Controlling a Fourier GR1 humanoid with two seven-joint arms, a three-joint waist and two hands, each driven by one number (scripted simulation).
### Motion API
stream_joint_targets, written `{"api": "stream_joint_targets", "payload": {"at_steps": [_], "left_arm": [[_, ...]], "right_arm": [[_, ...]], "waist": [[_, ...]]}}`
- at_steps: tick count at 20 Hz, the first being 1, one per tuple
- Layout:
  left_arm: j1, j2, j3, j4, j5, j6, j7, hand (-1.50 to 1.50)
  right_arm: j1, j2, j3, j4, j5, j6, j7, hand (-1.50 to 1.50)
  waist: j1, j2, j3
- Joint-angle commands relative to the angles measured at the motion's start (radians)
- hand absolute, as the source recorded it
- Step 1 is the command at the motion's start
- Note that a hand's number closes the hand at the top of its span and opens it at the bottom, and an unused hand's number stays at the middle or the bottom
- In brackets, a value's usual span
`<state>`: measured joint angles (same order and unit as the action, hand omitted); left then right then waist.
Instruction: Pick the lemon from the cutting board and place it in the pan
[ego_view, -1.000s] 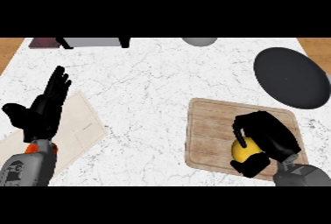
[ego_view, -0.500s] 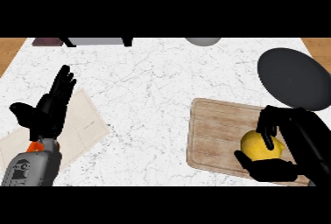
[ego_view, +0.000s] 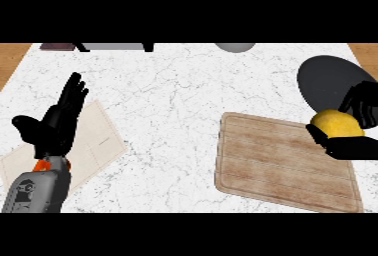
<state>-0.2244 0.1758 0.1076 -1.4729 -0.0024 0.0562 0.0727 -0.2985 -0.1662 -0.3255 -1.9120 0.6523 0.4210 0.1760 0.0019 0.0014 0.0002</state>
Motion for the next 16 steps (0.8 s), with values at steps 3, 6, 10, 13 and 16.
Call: {"api": "stream_joint_targets", "payload": {"at_steps": [3,6,10,13,16], "left_arm": [[0.011,-0.026,-0.025,-0.026,-0.007,0.007,0.021,0.00],[-0.025,0.014,0.012,0.008,0.013,-0.022,-0.001,0.00],[-0.014,0.000,-0.016,-0.016,-0.002,-0.021,0.002,0.00],[-0.043,-0.030,-0.047,-0.015,-0.018,-0.003,0.027,0.00],[-0.043,-0.002,-0.018,-0.004,-0.004,-0.019,0.012,0.00]], "right_arm": [[-0.215,-0.185,-0.163,0.385,-0.021,-0.084,-0.100,1.50],[-0.252,-0.279,-0.207,0.613,0.005,-0.170,-0.264,1.50],[-0.252,-0.345,-0.195,0.850,0.133,-0.363,-0.428,1.50],[-0.315,-0.404,-0.209,1.034,0.171,-0.451,-0.490,1.50],[-0.400,-0.415,-0.214,1.224,0.185,-0.537,-0.543,1.50]], "waist": [[0.016,0.004,0.000],[0.021,0.009,0.001],[0.045,0.019,0.003],[0.054,0.024,0.004],[0.061,0.023,0.004]]}}
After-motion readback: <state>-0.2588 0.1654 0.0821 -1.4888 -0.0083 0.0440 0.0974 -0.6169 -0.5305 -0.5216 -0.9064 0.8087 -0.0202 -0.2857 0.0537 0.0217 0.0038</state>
